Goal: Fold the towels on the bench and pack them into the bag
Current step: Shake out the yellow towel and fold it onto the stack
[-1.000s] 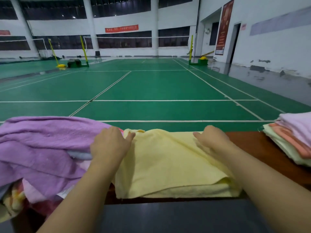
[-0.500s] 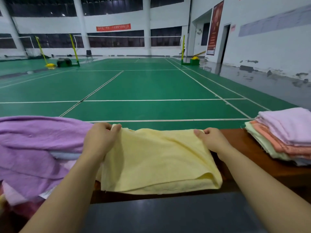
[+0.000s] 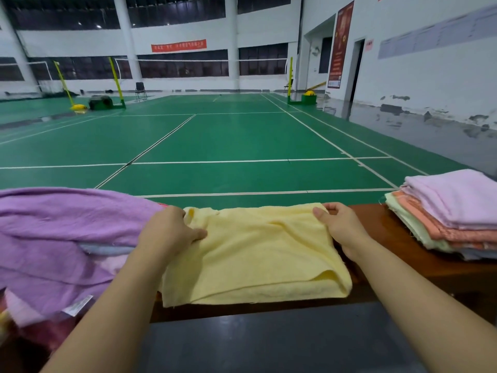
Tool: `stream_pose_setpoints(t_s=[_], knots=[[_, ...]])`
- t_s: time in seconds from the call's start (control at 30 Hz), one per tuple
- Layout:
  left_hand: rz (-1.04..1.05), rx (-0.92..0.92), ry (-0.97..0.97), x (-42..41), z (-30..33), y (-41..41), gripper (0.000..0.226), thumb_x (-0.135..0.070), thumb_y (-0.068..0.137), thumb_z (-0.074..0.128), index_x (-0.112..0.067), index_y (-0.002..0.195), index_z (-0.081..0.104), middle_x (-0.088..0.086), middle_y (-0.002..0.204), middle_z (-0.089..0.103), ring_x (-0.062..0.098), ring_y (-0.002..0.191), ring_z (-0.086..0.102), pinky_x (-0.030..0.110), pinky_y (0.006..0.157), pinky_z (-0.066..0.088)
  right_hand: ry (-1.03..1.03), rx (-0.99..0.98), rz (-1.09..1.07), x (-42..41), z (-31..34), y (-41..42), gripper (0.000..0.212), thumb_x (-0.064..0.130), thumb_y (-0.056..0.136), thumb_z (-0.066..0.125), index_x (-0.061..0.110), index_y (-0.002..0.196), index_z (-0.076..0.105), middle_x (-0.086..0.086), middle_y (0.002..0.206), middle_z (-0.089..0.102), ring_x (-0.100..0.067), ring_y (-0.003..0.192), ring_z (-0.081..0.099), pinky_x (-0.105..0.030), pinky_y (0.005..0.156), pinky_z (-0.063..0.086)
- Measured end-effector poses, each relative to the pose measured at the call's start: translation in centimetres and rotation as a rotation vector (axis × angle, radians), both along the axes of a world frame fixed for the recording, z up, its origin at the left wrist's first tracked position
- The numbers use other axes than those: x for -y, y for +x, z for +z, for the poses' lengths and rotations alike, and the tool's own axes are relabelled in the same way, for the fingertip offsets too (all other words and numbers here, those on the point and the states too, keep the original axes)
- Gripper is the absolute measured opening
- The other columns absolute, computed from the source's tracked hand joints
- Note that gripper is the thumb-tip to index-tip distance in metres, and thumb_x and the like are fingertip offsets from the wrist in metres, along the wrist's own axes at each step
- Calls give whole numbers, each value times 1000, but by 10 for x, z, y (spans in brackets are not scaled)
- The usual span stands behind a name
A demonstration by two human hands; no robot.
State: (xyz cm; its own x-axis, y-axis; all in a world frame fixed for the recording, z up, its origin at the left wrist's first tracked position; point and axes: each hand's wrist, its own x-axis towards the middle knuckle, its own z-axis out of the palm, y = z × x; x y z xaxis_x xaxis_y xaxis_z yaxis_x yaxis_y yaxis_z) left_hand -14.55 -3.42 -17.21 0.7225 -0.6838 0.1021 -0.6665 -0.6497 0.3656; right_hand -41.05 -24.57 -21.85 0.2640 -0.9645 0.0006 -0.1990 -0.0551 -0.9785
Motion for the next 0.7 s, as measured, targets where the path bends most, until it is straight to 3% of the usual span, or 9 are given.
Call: stream_pose_setpoints(t_s=[0.1,0.23,0.33,0.4,0.53,0.7], knots=[[-37,65,44,2,-1,-8,28,-36,84,72,-12,90,60,9,95,68,30,90,62,34,74,51,4,-8,-4,1,-1,-3,28,34,97,67,18,119,59,-2,111,65,-23,100,63,-49,91,56],[-93,-17,-10,7,0,-9,34,-33,98,59,-9,122,59,12,119,67,33,108,61,35,85,46,13,15,-10,2,-1,-4,29,33,97,66,18,121,59,-3,113,65,-22,100,63,-48,90,56],[-81,-184,-146,11,1,-3,36,-39,101,53,-8,118,59,12,114,68,32,100,62,39,88,50,18,63,-30,1,-1,-5,28,29,98,66,18,122,58,-3,114,63,-18,95,62,-40,80,57],[-45,-365,-341,12,0,-4,34,-39,100,56,-9,117,61,10,110,68,32,100,63,44,92,52,28,133,-40,1,0,-7,27,23,98,66,21,124,59,-4,113,64,-19,94,64,-36,73,56],[19,-685,-699,9,-7,-5,19,-19,93,71,-12,109,64,11,103,73,32,95,71,53,89,58,80,281,-9,0,6,-13,28,12,99,62,27,124,62,-8,104,69,-23,87,70,-43,76,60],[85,-966,-892,8,-8,3,51,-5,85,77,-13,130,55,16,115,68,34,96,71,50,79,60,125,415,14,0,10,-18,26,5,99,60,19,118,71,-9,109,72,-24,92,72,-43,82,61]])
